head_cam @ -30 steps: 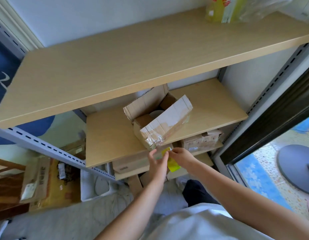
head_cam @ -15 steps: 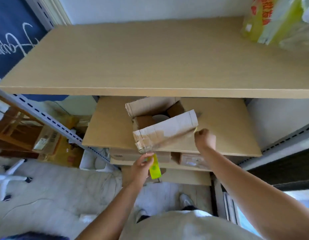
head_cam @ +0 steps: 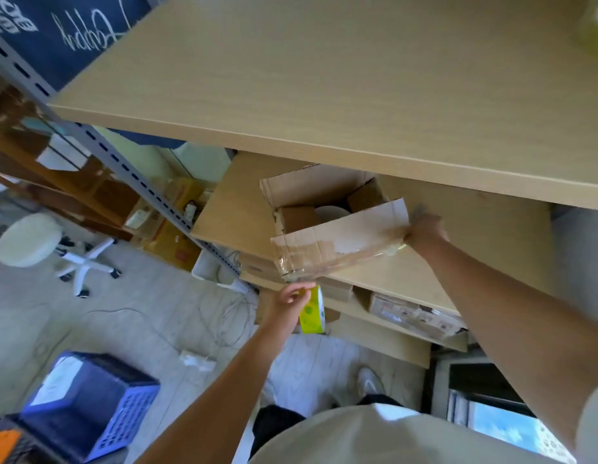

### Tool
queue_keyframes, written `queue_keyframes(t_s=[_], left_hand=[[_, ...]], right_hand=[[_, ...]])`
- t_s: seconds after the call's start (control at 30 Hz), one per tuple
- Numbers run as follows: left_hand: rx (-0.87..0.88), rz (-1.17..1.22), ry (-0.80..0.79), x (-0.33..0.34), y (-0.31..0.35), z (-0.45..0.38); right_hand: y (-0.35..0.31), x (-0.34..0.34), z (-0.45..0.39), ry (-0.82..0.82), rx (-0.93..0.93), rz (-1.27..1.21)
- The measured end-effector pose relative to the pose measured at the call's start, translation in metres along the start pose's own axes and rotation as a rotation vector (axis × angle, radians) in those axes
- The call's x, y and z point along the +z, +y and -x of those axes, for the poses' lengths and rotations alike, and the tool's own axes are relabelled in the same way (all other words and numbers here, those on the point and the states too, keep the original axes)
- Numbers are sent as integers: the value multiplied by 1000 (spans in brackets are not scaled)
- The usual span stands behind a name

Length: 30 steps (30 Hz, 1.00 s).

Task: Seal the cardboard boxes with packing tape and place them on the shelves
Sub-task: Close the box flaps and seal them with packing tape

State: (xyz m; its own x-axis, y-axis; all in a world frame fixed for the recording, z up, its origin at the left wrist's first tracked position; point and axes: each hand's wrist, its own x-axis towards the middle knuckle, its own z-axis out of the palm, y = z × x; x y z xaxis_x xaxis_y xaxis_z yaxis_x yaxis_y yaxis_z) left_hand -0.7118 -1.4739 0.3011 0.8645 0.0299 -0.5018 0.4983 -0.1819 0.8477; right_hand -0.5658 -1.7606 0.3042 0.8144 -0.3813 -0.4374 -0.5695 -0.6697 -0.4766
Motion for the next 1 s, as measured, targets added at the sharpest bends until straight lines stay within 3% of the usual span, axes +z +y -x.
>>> queue_keyframes(t_s=[0.43, 0.63, 0.8, 0.87, 1.0], left_hand=[[-10, -123, 13, -10, -1, -8], [12, -83, 3, -7, 3, 0], [-33, 35, 17, -2, 2, 7], [-59, 107, 22, 0, 2, 8], [-79, 150, 31, 4, 3, 9]], right_hand=[[22, -10, 22, 159, 22, -56], [32, -23, 24, 150, 56, 235], [49, -41, 41, 107, -98, 583], [62, -47, 52, 13, -138, 580], [106, -58, 75, -336, -182, 177]])
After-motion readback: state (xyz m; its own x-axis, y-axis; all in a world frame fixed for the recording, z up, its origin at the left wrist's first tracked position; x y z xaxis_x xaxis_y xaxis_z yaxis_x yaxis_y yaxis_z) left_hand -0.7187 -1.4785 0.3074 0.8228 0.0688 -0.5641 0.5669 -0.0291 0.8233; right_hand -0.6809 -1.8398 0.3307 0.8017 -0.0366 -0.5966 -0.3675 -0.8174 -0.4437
